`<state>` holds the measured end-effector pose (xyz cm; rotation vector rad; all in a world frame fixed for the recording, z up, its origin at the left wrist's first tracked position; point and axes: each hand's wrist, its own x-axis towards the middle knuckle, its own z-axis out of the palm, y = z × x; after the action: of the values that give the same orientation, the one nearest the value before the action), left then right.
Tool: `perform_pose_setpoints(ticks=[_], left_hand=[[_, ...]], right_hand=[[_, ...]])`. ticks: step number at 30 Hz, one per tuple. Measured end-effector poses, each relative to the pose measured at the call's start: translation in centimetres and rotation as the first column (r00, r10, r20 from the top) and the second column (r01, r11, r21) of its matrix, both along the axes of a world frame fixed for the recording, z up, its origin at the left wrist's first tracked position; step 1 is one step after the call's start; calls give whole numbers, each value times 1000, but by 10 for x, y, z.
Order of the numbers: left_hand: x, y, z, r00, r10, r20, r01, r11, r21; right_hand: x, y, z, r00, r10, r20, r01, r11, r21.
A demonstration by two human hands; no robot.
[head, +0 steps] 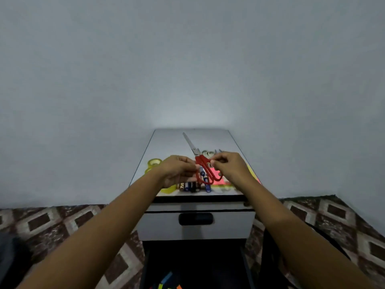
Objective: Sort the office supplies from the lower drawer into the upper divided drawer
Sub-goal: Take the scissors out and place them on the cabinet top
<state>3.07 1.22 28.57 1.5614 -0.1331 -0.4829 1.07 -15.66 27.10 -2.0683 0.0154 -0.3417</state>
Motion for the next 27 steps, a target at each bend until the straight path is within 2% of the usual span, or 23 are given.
perform_pose_setpoints(ticks=[6, 11, 17, 20, 27], left_hand=[[50, -10, 11, 979, 110, 169, -140, 974, 179], [91, -22, 2, 923, 75, 378, -246, 869, 430], [128, -29, -15, 893, 73, 444, -304, 825, 476], [141, -30, -23, 889, 4, 457, -283, 791, 543], [162, -26, -42, 830, -186, 526, -313, 624, 716]], right_hand=[[53, -1, 7, 998, -59, -11, 56, 985, -166], [91, 2, -1, 992, -121, -27, 107, 945, -308], [134, 7, -20, 977, -206, -46, 177, 919, -351], [147, 10, -28, 969, -232, -88, 180, 901, -395], [169, 18, -42, 974, -204, -95, 133, 862, -489]])
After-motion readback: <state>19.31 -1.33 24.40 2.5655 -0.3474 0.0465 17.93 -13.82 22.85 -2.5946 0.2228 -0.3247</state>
